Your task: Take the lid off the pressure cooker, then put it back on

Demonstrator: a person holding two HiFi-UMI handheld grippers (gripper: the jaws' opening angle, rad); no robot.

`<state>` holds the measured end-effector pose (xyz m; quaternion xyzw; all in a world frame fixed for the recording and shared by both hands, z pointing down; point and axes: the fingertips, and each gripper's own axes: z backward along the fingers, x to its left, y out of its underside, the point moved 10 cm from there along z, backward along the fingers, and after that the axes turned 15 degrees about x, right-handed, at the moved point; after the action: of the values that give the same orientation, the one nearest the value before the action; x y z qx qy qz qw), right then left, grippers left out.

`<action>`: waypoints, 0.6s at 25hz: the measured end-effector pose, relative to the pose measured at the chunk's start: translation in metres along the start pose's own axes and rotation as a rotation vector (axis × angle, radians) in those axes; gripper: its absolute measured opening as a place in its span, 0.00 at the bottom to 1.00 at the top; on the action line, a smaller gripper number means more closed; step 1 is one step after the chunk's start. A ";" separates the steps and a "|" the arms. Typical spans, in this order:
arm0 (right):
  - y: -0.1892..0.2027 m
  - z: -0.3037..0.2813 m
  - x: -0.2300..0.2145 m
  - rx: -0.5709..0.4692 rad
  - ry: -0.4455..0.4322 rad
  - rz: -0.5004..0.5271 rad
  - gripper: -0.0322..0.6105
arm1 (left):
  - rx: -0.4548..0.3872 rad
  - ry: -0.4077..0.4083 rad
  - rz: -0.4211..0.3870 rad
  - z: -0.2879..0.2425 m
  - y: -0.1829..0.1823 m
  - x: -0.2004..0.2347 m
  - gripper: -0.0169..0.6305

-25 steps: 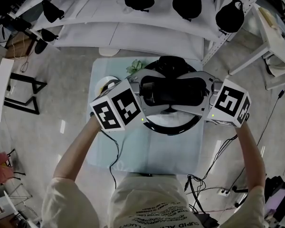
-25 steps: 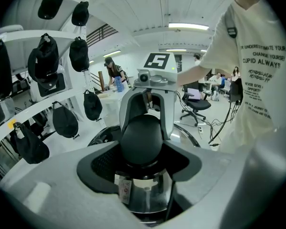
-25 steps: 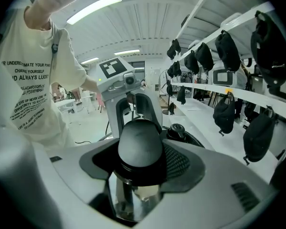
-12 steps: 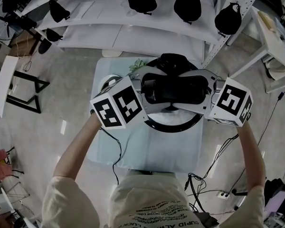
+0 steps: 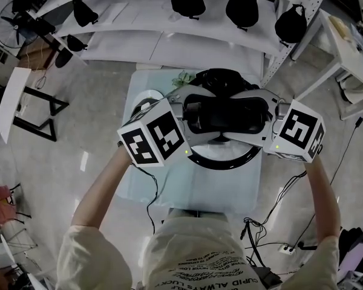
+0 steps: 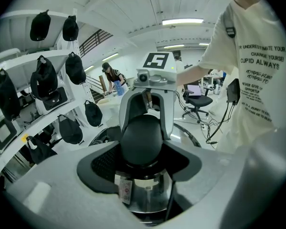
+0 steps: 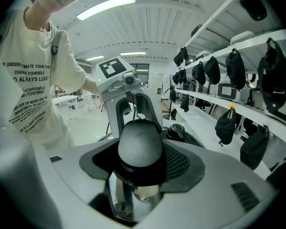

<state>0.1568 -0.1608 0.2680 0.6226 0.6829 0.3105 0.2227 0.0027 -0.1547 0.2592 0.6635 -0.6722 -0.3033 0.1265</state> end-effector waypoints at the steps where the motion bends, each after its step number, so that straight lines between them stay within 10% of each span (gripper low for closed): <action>1: -0.001 0.000 0.005 0.000 0.002 0.000 0.48 | 0.001 -0.001 -0.002 0.002 0.001 -0.004 0.46; 15: -0.020 -0.012 0.054 -0.001 0.001 -0.011 0.48 | 0.007 0.007 -0.015 0.030 0.020 -0.046 0.46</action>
<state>0.1272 -0.1101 0.2672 0.6186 0.6863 0.3098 0.2243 -0.0267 -0.1046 0.2573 0.6699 -0.6678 -0.2998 0.1243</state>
